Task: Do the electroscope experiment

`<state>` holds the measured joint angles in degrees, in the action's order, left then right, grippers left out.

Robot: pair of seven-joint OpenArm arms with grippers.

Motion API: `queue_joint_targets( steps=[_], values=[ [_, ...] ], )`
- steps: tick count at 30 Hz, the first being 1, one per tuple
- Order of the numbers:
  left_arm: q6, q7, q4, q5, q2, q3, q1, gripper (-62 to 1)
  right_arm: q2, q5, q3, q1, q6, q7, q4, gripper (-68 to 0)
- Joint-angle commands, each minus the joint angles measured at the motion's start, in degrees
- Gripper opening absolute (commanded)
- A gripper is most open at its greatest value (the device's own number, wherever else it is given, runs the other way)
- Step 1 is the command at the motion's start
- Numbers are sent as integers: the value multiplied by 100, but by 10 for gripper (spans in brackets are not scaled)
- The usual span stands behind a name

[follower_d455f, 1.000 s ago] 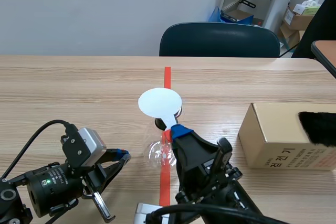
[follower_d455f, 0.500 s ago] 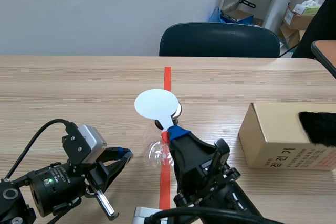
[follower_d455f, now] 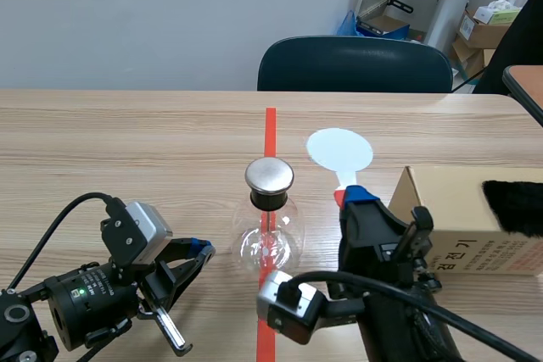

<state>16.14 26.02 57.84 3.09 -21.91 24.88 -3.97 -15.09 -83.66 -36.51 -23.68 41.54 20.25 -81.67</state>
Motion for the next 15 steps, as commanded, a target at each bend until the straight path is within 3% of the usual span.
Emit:
queue_joint_targets(
  steps=[1,6,15],
  values=[
    [-11,98,105,-57,31,13,15,-573,-61,-4,17,50,195,160,-90,-665],
    [-11,98,105,-57,31,13,15,-573,-61,-4,17,50,192,592,-90,-665],
    [-11,101,105,-57,31,13,15,-573,-61,-4,17,50,192,621,-87,-665]
  ],
)
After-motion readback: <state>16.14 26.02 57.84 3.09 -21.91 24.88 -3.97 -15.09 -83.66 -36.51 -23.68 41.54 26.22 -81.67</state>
